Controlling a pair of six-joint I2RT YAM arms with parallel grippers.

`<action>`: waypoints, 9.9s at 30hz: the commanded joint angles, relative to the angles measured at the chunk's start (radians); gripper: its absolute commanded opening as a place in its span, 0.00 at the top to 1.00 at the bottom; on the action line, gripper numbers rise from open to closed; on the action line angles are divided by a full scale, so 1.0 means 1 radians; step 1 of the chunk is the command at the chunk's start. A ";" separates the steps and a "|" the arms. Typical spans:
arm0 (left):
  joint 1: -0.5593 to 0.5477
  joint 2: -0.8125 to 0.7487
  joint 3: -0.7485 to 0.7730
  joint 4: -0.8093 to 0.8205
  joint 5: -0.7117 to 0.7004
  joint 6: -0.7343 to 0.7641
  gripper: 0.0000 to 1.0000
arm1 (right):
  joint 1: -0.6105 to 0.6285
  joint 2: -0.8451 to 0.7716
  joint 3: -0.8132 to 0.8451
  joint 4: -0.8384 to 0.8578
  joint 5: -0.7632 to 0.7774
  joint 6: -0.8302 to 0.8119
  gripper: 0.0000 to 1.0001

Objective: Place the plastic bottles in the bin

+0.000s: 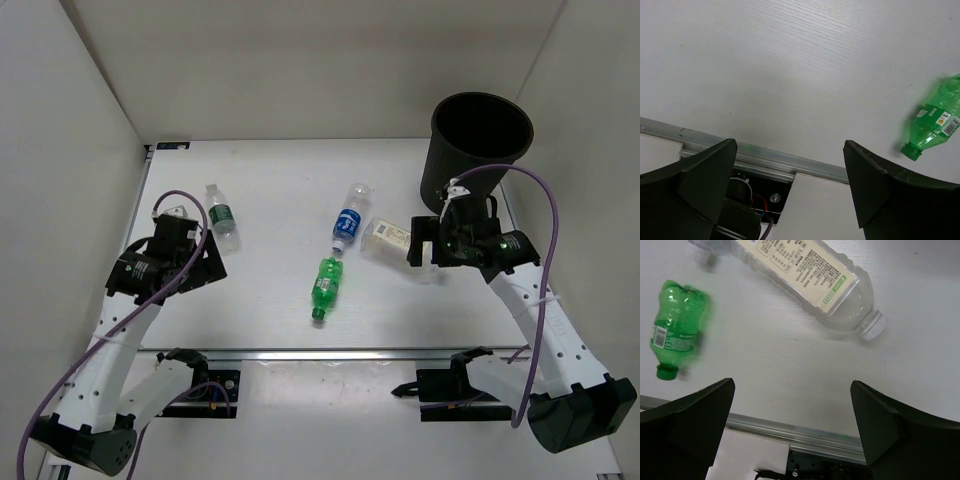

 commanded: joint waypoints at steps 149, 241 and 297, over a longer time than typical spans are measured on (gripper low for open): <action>0.088 0.187 0.045 0.264 0.012 0.136 0.01 | 0.222 1.011 0.535 0.523 0.269 0.297 0.01; 0.183 0.733 0.144 0.757 0.011 0.001 0.01 | -0.229 0.103 0.265 0.838 -0.130 -0.119 0.01; -0.195 0.273 -0.211 1.473 0.587 -0.326 0.50 | 0.199 0.226 -0.252 1.454 -0.803 0.395 0.01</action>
